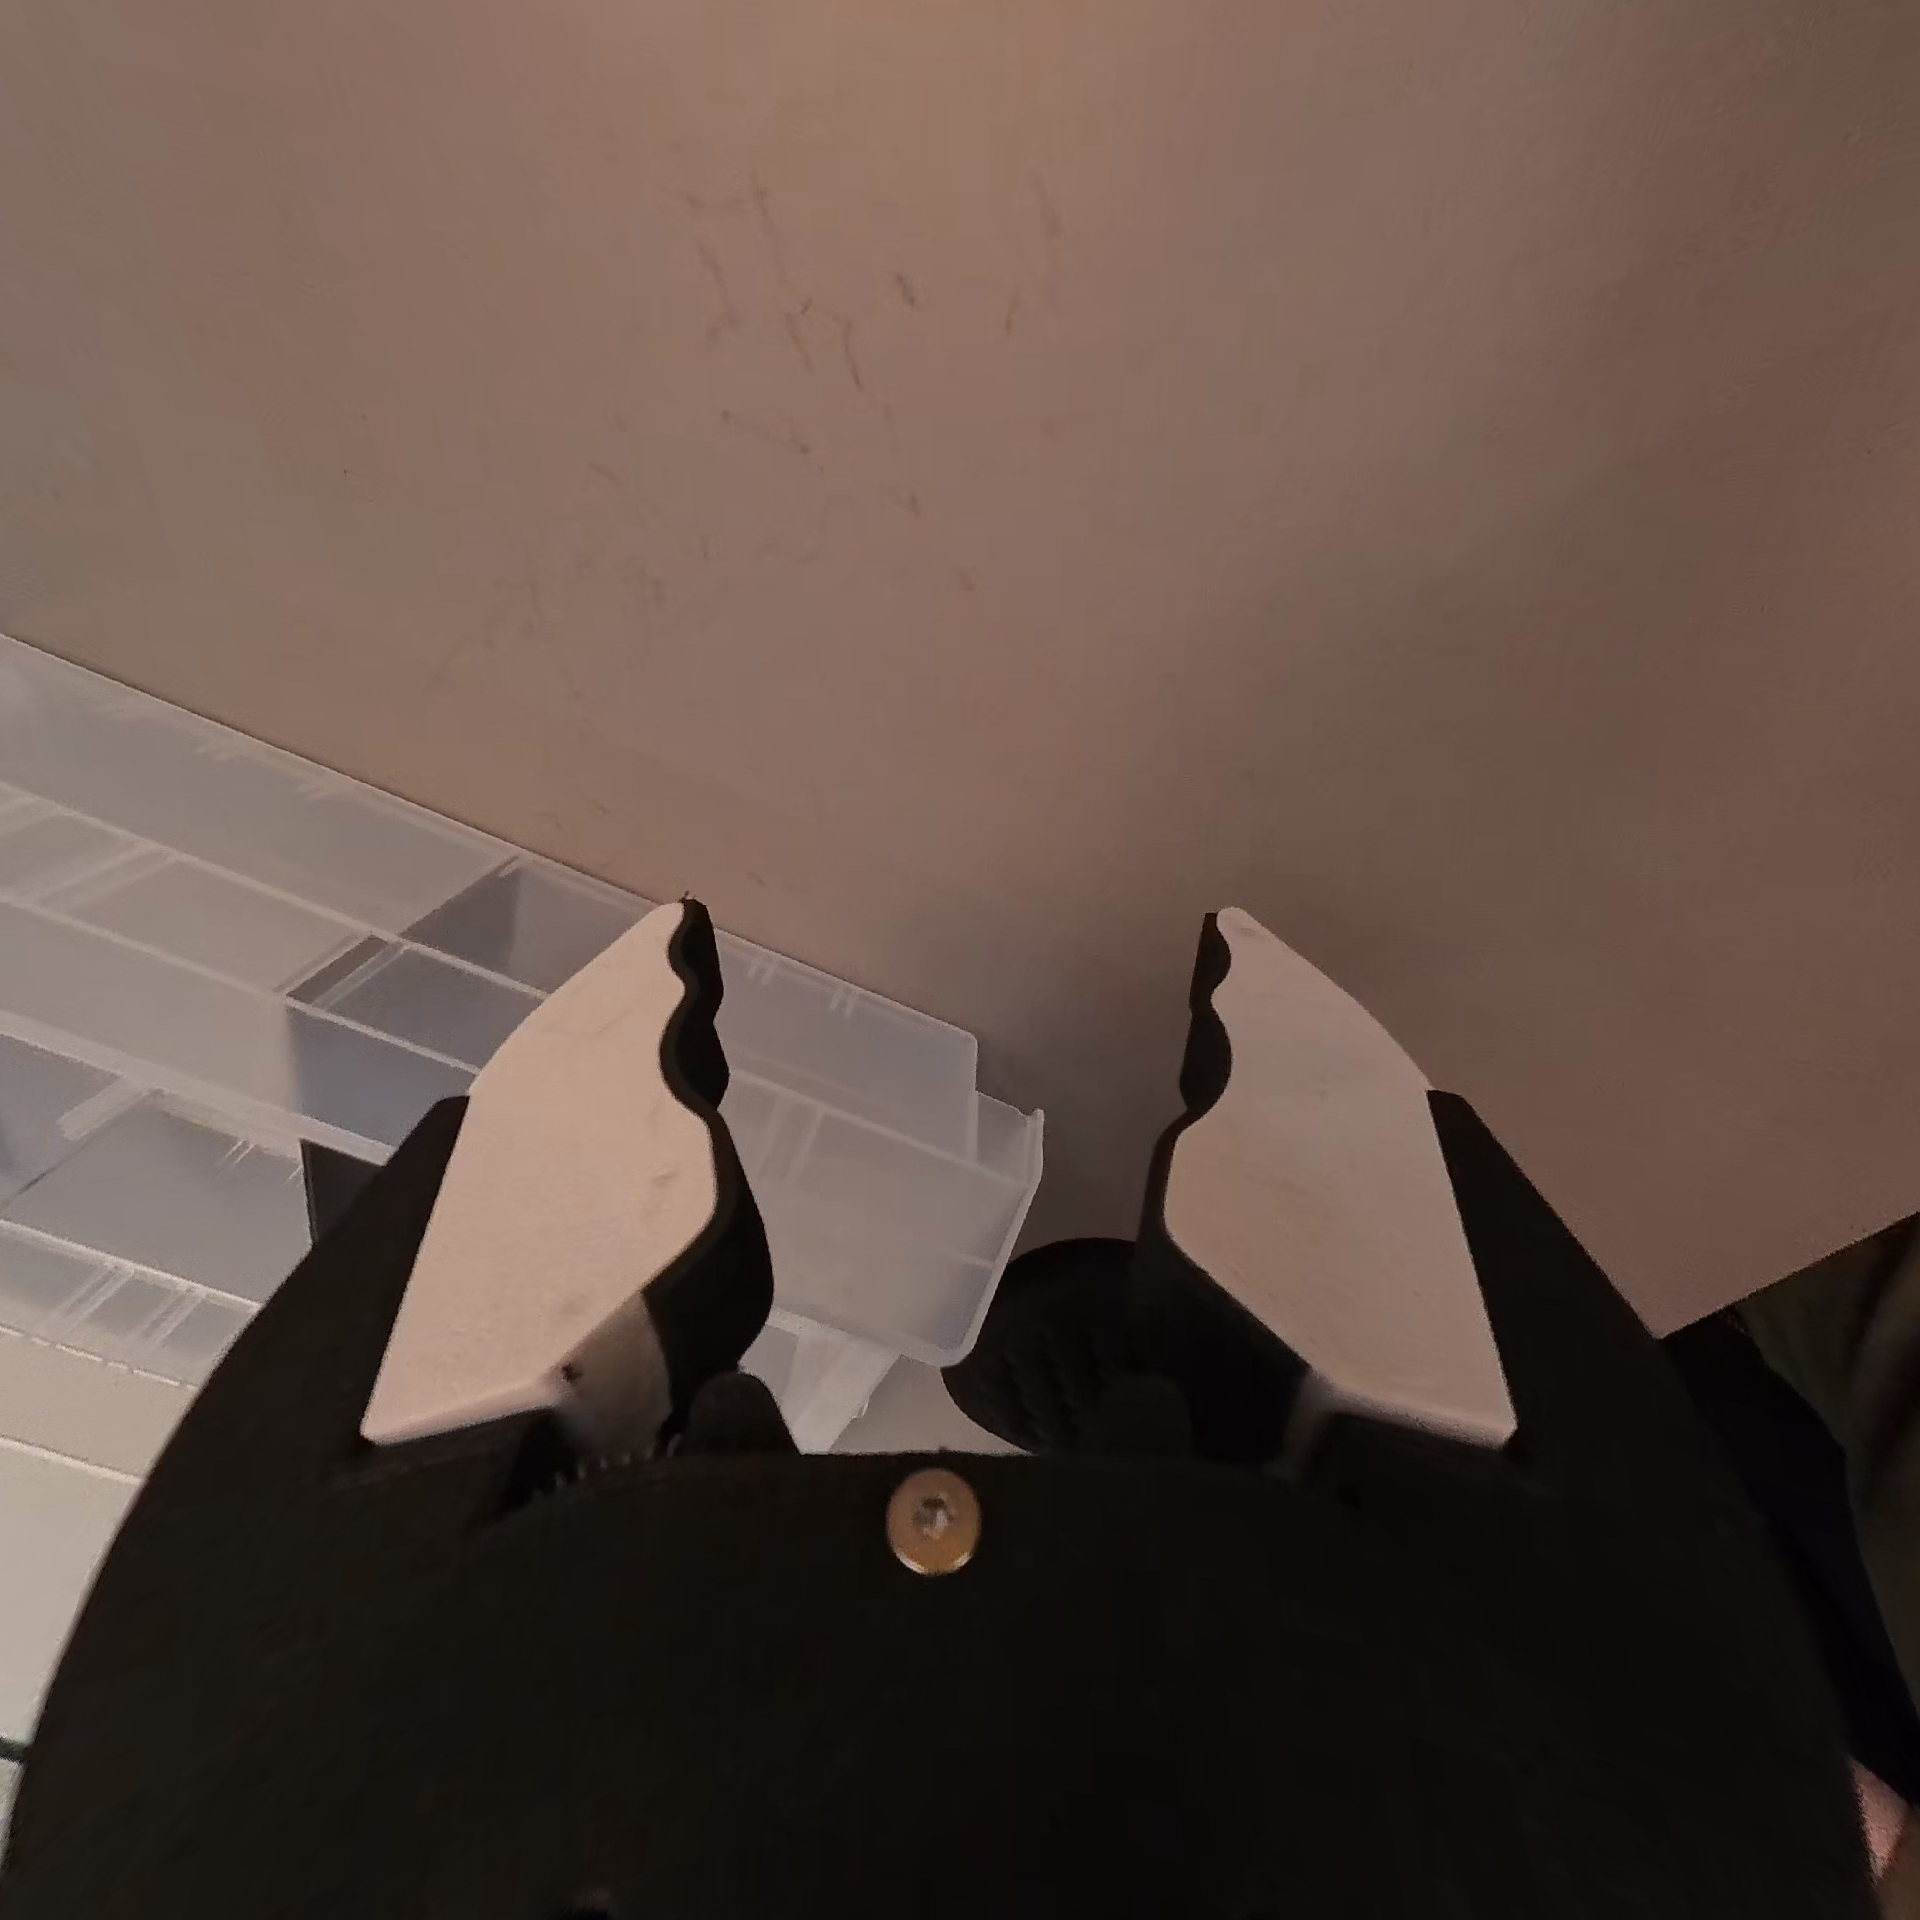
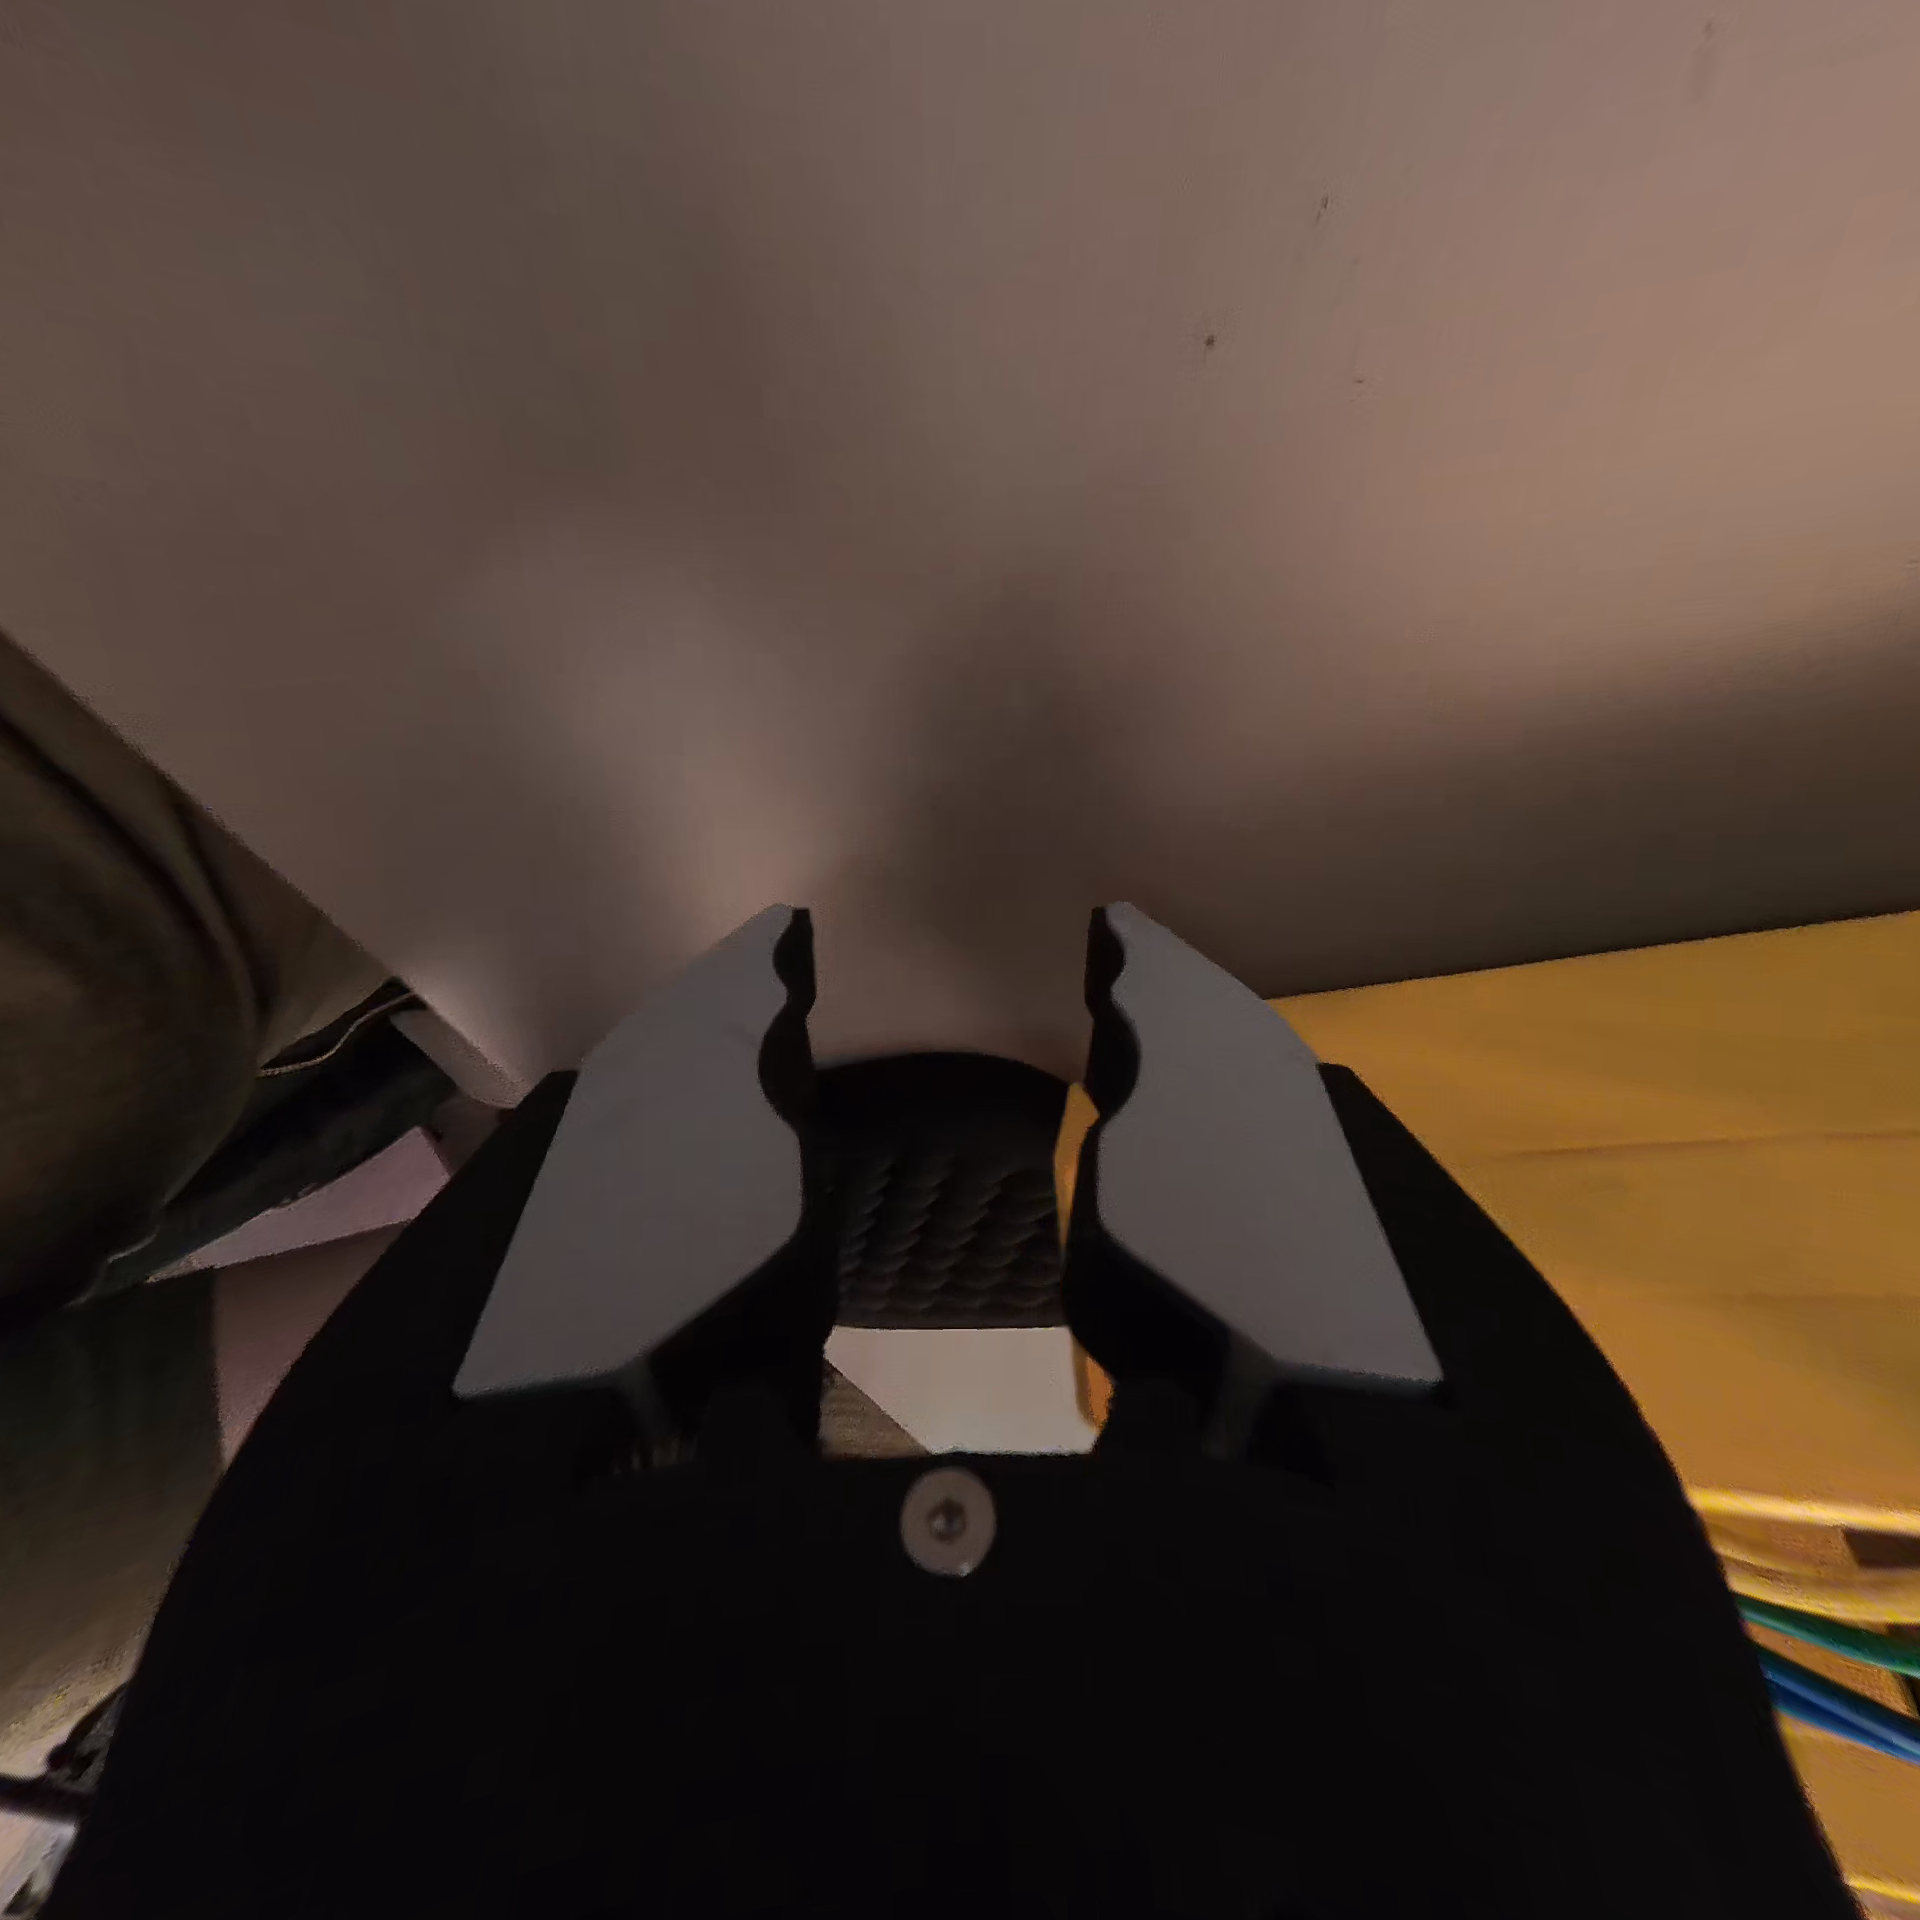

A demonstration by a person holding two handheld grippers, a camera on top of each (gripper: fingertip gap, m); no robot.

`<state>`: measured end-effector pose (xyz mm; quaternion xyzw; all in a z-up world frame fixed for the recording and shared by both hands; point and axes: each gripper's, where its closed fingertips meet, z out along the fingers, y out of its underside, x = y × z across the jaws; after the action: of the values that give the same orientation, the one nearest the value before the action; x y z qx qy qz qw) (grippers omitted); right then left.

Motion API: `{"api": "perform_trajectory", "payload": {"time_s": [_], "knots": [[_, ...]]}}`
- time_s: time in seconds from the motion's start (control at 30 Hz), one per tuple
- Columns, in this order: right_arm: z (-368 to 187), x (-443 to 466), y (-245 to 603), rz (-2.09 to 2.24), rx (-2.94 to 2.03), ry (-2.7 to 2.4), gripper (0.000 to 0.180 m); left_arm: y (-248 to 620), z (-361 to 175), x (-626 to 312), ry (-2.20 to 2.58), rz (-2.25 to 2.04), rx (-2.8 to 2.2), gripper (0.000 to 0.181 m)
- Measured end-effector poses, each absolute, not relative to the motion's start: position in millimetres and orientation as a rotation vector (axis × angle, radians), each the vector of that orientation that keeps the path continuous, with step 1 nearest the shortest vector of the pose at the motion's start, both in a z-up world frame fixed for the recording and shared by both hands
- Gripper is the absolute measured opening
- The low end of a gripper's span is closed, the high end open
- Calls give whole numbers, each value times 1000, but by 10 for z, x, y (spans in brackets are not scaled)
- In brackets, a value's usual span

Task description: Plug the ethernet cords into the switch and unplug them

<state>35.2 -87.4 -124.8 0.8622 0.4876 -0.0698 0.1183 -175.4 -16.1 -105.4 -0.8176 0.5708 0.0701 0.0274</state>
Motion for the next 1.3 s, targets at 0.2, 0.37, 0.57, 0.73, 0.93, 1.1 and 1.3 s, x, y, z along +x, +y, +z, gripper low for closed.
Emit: {"api": "perform_trajectory", "payload": {"time_s": [0.2, 0.37, 0.57, 0.73, 0.93, 1.1, 1.3], "knots": [[-807, 449, -867, -207, 2507, 1545, 46, -165, -1031, -1785, 1754, 202, -2538, 87], [-90, 719, -816, -105, 2364, 1708, 46, -161, -950, -1825, 1730, 180, -2527, 88], [890, 744, -646, -62, 2333, 1715, 45, -153, -884, -1909, 1691, 151, -2541, 88], [1295, 527, -556, -130, 2321, 1854, 45, -133, -874, -1969, 1672, 150, -2558, 89], [1436, 348, -543, -178, 2261, 1946, 44, -125, -871, -2002, 1668, 150, -2562, 89], [1447, 245, -596, -177, 2202, 2006, 43, -135, -870, -2007, 1682, 151, -2556, 89], [1422, 262, -608, -137, 2199, 2006, 44, -141, -885, -2010, 1692, 162, -2559, 90]]}}
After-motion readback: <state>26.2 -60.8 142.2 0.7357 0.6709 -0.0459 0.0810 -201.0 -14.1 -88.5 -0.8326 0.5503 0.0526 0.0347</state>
